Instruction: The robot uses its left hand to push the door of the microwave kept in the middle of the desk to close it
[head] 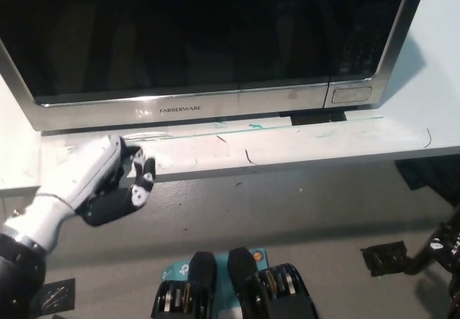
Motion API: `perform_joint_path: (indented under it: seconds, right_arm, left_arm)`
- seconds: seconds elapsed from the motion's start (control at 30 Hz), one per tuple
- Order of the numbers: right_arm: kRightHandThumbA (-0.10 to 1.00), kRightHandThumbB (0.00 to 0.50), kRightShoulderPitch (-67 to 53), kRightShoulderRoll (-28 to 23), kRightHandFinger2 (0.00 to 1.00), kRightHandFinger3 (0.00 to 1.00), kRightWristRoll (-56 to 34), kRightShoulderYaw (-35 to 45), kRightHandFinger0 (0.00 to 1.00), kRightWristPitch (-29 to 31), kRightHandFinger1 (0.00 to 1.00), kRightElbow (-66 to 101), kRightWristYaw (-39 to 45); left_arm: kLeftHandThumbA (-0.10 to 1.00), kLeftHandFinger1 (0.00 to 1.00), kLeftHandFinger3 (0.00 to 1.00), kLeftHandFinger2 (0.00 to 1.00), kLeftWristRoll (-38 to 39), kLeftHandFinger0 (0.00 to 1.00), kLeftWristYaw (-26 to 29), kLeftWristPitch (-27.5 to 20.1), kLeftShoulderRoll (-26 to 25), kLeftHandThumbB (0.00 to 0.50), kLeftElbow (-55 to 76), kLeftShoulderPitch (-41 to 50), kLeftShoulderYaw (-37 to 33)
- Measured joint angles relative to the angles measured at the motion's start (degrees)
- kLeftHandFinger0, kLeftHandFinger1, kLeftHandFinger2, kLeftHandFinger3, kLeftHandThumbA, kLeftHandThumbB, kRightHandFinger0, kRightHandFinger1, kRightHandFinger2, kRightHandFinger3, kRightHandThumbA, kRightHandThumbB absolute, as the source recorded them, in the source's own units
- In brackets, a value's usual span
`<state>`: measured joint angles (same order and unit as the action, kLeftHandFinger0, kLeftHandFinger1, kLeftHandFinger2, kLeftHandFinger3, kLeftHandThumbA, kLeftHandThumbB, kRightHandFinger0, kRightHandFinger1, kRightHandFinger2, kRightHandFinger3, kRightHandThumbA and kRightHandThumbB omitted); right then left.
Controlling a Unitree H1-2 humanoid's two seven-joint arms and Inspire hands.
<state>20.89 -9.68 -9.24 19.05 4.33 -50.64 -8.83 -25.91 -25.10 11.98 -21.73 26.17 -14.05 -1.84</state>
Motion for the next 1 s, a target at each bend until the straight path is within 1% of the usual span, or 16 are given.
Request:
perform_joint_path:
  seconds: [0.07, 0.2, 0.23, 0.3, 0.37, 0.4, 0.47, 0.5, 0.6, 0.63, 0.67, 0.73, 0.83, 0.87, 0.93, 1.0]
  right_arm:
    - [0.42, 0.000, 0.40, -0.11, 0.76, 0.77, -0.09, 0.02, 0.75, 0.00, 0.72, 0.01, -0.06]
    - [0.43, 0.000, 0.93, -0.53, 0.77, 0.78, -0.12, 0.01, 0.74, 0.00, 0.72, 0.00, -0.11]
    - [0.39, 0.000, 1.04, -0.57, 0.76, 0.75, -0.13, 0.02, 0.74, 0.00, 0.72, 0.00, -0.13]
    - [0.39, 0.000, 1.39, -0.62, 0.75, 0.75, -0.18, 0.03, 0.76, 0.00, 0.73, -0.09, -0.17]
    - [0.39, 0.000, 2.00, -0.62, 0.76, 0.78, -0.25, 0.05, 0.76, 0.01, 0.72, -0.14, -0.29]
    - [0.40, 0.003, 2.32, -0.62, 0.73, 0.77, -0.34, 0.09, 0.74, 0.00, 0.70, -0.15, -0.40]
    - [0.40, 0.000, 2.87, -0.63, 0.72, 0.77, -0.46, 0.16, 0.71, 0.00, 0.68, -0.41, -0.52]
    - [0.41, 0.000, 3.17, -0.63, 0.74, 0.79, -0.60, 0.19, 0.73, 0.00, 0.69, -0.60, -0.55]
    - [0.41, 0.000, 3.57, -0.67, 0.72, 0.77, -0.76, 0.16, 0.74, 0.01, 0.68, -1.17, -0.53]
    - [0.39, 0.000, 3.60, -0.70, 0.72, 0.74, -0.79, 0.17, 0.75, 0.01, 0.71, -1.25, -0.53]
    - [0.39, 0.000, 3.62, -0.76, 0.75, 0.75, -0.89, 0.20, 0.77, 0.01, 0.72, -1.38, -0.54]
    - [0.40, 0.000, 3.65, -0.78, 0.75, 0.75, -1.02, 0.21, 0.78, 0.09, 0.73, -1.51, -0.50]
    - [0.42, 0.000, 3.84, -0.86, 0.78, 0.80, -1.11, 0.20, 0.79, 0.37, 0.74, -2.30, -0.47]
    - [0.43, 0.000, 3.85, -0.88, 0.81, 0.79, -1.11, 0.19, 0.82, 0.40, 0.77, -2.41, -0.47]
    - [0.44, 0.007, 3.85, -0.91, 0.80, 0.79, -1.14, 0.19, 0.83, 0.52, 0.76, -2.39, -0.41]
    - [0.45, 0.000, 3.86, -0.97, 0.78, 0.77, -1.19, 0.21, 0.82, 0.59, 0.75, -2.40, -0.39]
  left_arm:
    - [-0.10, 0.05, 0.30, 0.11, 0.02, 0.03, 1.05, -0.63, 0.51, 0.075, -3.37, 1.67, 0.03]
    - [-0.10, 0.08, 0.31, 0.15, -0.15, 0.06, 3.96, -2.79, 1.68, 0.080, -13.55, 4.19, 0.08]
    - [-0.10, 0.13, 0.35, 0.21, -0.24, 0.11, 4.73, -3.29, 1.78, 0.071, -15.34, 4.58, 0.10]
    - [-0.10, 0.17, 0.38, 0.25, -0.62, 0.15, 6.35, -3.92, 1.84, 0.060, -19.50, 4.48, 0.21]
    - [-0.10, 0.19, 0.39, 0.26, -0.82, 0.17, 8.13, -4.63, 1.83, 0.055, -23.00, 4.16, 0.53]
    - [-0.10, 0.18, 0.40, 0.26, -0.87, 0.17, 8.84, -4.86, 1.84, 0.057, -24.61, 3.94, 0.77]
    - [-0.10, 0.18, 0.41, 0.26, -0.92, 0.16, 10.04, -5.18, 1.85, 0.064, -26.71, 3.48, 1.13]
    - [-0.10, 0.17, 0.40, 0.25, -0.98, 0.14, 10.92, -5.46, 1.84, 0.067, -28.33, 3.07, 1.47]
    - [-0.10, 0.19, 0.40, 0.28, -1.27, 0.17, 13.11, -6.17, 1.82, 0.085, -32.82, 2.55, 1.88]
    - [-0.10, 0.21, 0.42, 0.29, -1.38, 0.18, 13.67, -6.23, 1.85, 0.088, -33.67, 2.60, 1.90]
    - [-0.10, 0.21, 0.44, 0.30, -1.43, 0.19, 14.30, -6.30, 1.89, 0.093, -34.66, 2.61, 1.93]
    - [-0.10, 0.18, 0.41, 0.28, -1.38, 0.16, 15.47, -6.54, 1.98, 0.096, -36.31, 2.48, 2.21]
    - [-0.10, 0.24, 0.45, 0.33, -1.41, 0.19, 17.48, -7.12, 1.96, 0.094, -40.60, 1.55, 2.26]
    - [-0.10, 0.25, 0.44, 0.35, -1.36, 0.20, 17.71, -7.13, 1.97, 0.092, -41.53, 1.24, 2.32]
    - [-0.10, 0.25, 0.44, 0.35, -1.11, 0.20, 18.92, -7.25, 2.01, 0.079, -44.31, 0.14, 2.55]
    - [-0.09, 0.25, 0.44, 0.36, -0.91, 0.20, 19.97, -7.73, 2.00, 0.084, -46.92, -1.04, 2.52]
